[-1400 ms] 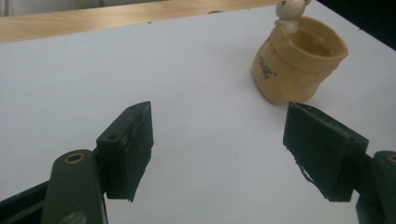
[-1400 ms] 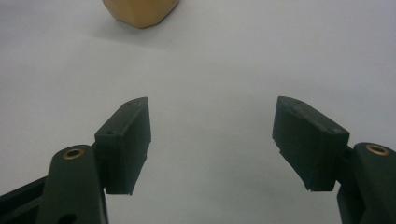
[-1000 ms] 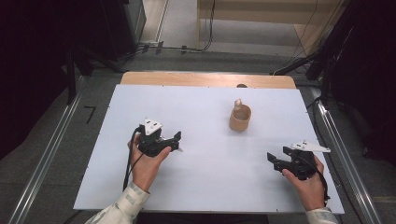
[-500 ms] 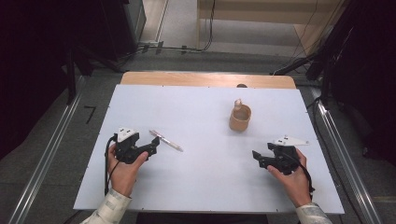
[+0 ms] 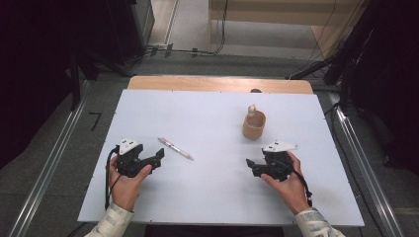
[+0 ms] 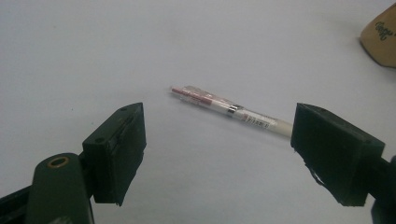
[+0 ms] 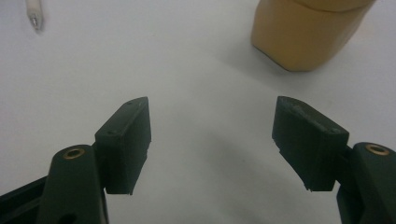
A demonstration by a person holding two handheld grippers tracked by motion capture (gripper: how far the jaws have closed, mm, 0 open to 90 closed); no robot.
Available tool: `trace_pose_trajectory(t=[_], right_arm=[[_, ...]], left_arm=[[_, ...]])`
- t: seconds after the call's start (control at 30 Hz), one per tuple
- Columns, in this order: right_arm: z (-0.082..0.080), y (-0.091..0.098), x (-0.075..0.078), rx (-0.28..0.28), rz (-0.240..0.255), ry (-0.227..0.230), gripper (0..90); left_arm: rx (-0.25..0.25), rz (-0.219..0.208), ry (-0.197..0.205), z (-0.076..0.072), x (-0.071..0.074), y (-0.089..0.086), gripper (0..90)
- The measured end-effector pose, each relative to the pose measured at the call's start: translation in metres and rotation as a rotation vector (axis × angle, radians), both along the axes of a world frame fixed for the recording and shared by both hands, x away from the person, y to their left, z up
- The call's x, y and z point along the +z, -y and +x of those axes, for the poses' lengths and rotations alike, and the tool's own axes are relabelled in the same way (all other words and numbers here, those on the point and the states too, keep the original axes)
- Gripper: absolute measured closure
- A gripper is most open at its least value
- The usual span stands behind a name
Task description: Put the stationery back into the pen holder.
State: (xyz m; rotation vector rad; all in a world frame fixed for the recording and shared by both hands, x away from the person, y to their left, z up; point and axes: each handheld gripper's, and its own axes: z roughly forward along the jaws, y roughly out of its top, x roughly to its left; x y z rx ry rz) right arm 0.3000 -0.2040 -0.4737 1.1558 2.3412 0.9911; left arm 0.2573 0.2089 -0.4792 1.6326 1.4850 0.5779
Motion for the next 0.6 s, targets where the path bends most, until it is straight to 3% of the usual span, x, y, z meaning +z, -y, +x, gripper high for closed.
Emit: trace_pose_trajectory(t=[0.37,0.6], right_arm=[[0.005,-0.02,-0.006,0.03,-0.016,-0.019,27.6],[0.01,-0.039,-0.006,0.054,0.001,-0.024,28.1]], left_arm=[[0.006,0.001,-0.009,0.001,-0.004,-0.002,18.8],[0.006,-0.001,-0.011,0.002,-0.004,-0.003,18.8]])
